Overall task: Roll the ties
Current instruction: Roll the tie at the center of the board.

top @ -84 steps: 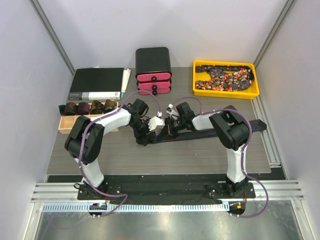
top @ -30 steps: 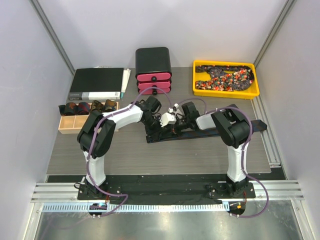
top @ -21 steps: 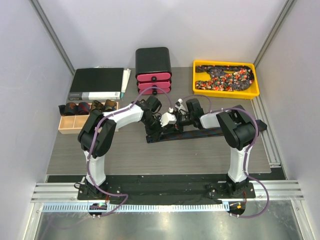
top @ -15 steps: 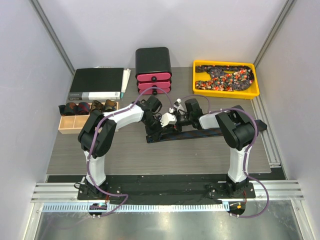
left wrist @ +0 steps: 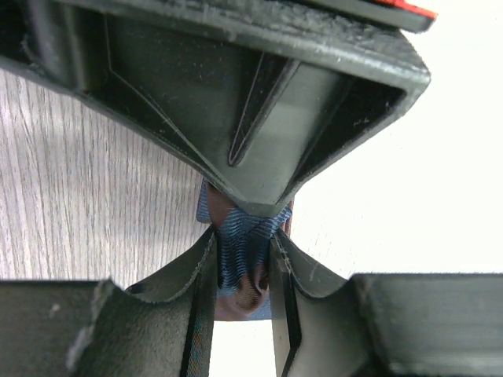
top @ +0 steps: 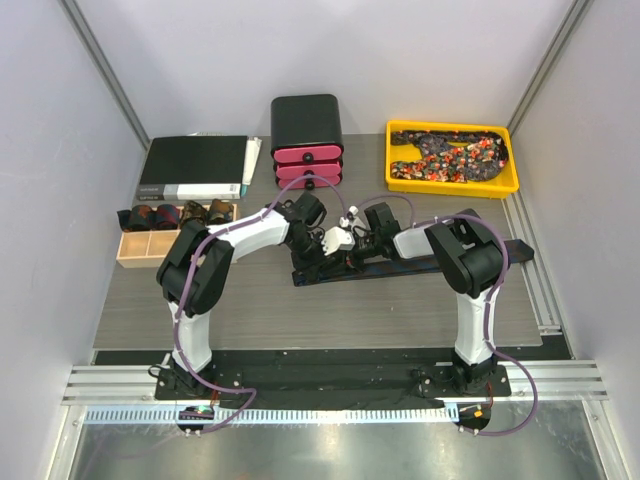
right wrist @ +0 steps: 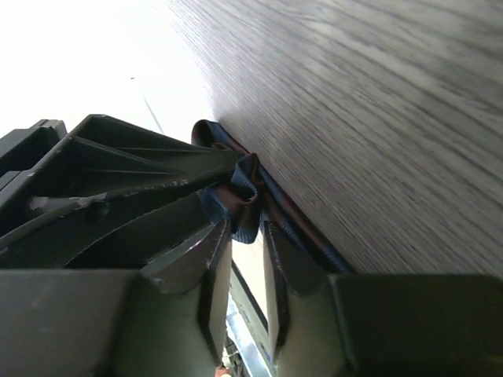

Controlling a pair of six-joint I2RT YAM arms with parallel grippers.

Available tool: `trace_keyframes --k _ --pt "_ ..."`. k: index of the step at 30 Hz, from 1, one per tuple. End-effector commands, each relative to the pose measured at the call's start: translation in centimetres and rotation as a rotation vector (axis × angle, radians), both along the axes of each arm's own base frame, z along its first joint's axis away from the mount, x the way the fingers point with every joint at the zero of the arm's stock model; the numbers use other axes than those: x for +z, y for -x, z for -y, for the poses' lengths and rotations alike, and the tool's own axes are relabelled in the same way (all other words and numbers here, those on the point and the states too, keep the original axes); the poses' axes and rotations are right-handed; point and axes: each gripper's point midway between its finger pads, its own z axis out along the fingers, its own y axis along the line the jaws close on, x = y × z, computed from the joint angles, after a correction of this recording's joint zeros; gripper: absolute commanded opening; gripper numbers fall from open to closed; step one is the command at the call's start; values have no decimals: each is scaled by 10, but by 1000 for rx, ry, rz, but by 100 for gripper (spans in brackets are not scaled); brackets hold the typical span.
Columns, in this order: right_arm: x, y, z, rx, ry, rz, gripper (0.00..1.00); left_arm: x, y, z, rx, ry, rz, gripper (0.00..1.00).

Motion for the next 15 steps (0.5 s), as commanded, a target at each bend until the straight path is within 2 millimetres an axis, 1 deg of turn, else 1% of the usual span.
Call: trace_keyframes --k 1,4,7,8,9,11,12,15 --pt "4 -2 -4 37 9 51 32 -10 0 -13 -18 -72 10 31" --pt "4 -4 -5 32 13 47 35 -11 1 -15 -24 -79 9 31" --pt "14 -12 -12 17 -34 64 36 -12 1 -15 -32 -82 12 31" --pt "16 -12 -14 15 -43 51 34 -13 1 -15 -30 -85 12 31" --pt "17 -11 -15 17 -48 50 30 -13 -1 -16 -28 -88 20 31" --pt "21 -9 -18 22 -69 46 25 -13 -3 -16 -28 -91 28 31" --pt "23 -7 -18 27 -74 40 16 -13 -4 -16 -30 -91 34 31" --pt "27 -2 -16 42 -78 49 1 -13 -6 -18 -32 -101 46 31"
